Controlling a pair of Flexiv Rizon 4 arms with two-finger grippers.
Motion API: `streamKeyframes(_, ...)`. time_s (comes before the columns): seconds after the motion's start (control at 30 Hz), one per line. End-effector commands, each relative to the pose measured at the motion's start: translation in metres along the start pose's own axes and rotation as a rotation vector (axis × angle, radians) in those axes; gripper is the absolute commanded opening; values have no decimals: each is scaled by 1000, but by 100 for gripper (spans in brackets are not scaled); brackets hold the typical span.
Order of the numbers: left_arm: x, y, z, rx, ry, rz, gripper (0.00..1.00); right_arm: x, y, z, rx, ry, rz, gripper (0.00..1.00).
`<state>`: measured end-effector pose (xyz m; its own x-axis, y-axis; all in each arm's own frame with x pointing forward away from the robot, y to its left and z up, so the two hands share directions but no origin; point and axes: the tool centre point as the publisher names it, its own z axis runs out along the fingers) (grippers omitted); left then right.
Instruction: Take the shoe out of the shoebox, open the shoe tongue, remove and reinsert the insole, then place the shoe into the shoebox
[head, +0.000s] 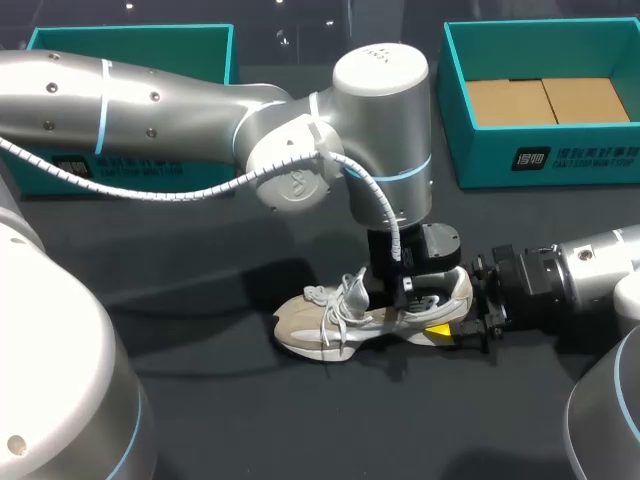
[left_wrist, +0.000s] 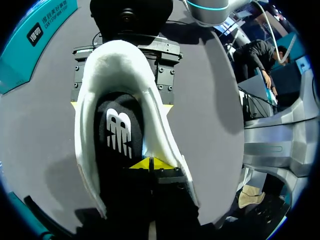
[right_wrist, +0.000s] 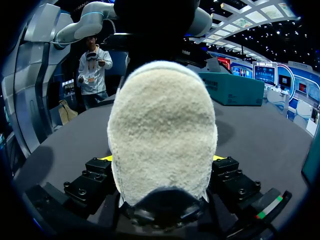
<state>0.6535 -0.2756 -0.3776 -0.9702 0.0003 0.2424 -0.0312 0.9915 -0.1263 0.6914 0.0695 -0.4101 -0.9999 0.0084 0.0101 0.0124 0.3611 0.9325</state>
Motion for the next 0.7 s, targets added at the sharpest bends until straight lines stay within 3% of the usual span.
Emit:
streamKeyframes(0.03, 5, 2, 1, -4, -7, 10, 0, 1, 0, 3, 2, -2, 0, 0)
streamKeyframes(0.4, 4, 1, 4, -17, -73, 21, 0, 1, 0, 3, 2, -2, 0, 0)
streamKeyframes(0.53, 3, -5, 8, -27, -123, 25, 18, 1, 0, 3, 2, -2, 0, 0)
streamKeyframes(0.7, -1, -10, 18, -36, -149, 28, 32, 1, 0, 3, 2, -2, 0, 0)
